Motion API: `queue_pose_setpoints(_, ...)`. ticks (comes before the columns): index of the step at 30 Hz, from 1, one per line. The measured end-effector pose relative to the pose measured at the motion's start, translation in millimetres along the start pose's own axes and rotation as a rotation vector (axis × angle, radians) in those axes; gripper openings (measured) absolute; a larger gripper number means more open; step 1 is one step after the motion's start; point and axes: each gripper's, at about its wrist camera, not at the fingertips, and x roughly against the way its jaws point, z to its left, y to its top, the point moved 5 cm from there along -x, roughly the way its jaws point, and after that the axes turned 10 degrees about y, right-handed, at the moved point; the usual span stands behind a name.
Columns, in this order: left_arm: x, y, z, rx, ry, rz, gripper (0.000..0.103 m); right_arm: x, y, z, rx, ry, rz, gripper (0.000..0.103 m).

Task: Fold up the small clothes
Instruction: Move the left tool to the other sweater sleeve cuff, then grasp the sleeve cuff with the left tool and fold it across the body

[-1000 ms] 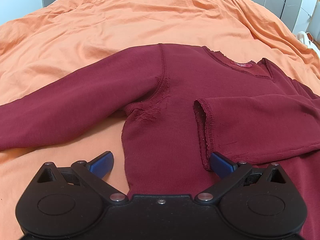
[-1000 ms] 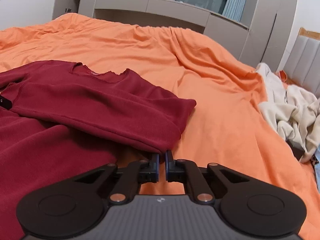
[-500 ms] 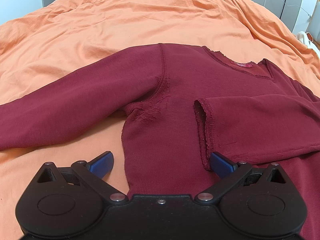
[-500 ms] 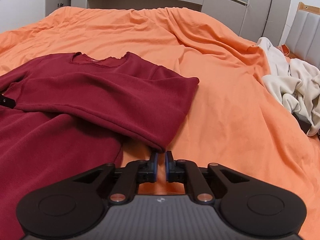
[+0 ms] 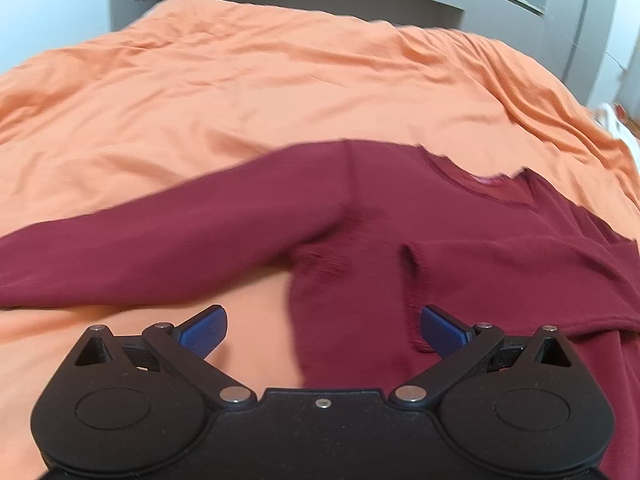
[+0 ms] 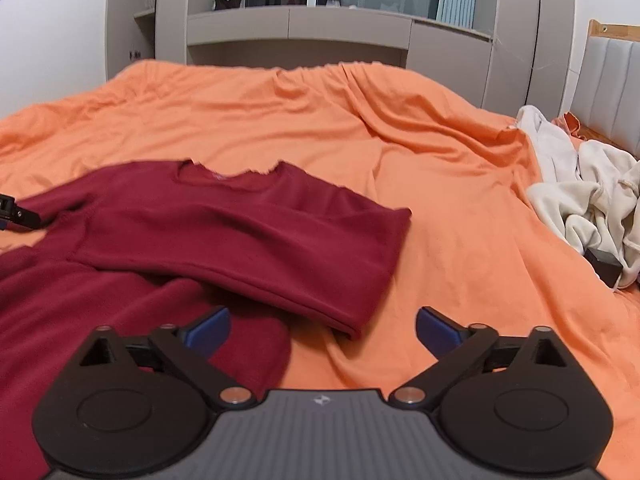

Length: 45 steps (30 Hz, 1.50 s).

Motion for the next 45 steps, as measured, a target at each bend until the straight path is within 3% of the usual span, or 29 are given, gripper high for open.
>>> queue_pose_setpoints(6,20.6,4.5,62.5,0.110,0.085,-0.015,0.103,9.4,6.4,12.9,-0.009,0.052,-0.084,0.103)
queue_pose_setpoints(15,40.8,2.8,187.2,0.345,0.197,-0.028,0.103,16.3,12.0,35.9,-0.009,0.116,-0.151,0.103)
queue_pose_setpoints(22,39.0,-9.2,269.3,0.642,0.166,0.005,0.102,9.7,8.0,53.0,0.008,0.150,-0.137,0.103)
queue_pose_setpoints(25,35.3,-11.7,288.4,0.770,0.139,-0.016,0.102,6.8,5.3,57.7,0.018,0.153,-0.128,0.103)
queue_pose_setpoints(28,30.0,-9.2,297.8,0.835,0.155,-0.047,0.101,3.9,3.8,58.6,0.014,0.155,-0.120,0.103)
queue_pose_setpoints(34,24.8,-9.7,308.5,0.947,0.221,-0.104,0.076,0.2,1.7,55.9,-0.006,0.163,-0.111,0.103)
queue_pose_setpoints(36,25.3,-10.3,310.6,0.979,0.231,-0.129,0.059,-1.0,1.1,56.2,-0.005,0.167,-0.107,0.103)
queue_pose_setpoints(38,24.3,-11.5,313.4,1.005,0.243,-0.145,0.032,-1.3,0.6,57.3,-0.001,0.170,-0.105,0.103)
queue_pose_setpoints(41,22.8,-12.3,316.7,1.031,0.258,-0.171,0.010,-1.6,0.9,58.5,0.002,0.174,-0.107,0.103)
queue_pose_setpoints(45,31.9,0.2,305.3,0.984,0.256,-0.246,0.005,-0.4,1.0,59.1,0.000,0.178,-0.112,0.103)
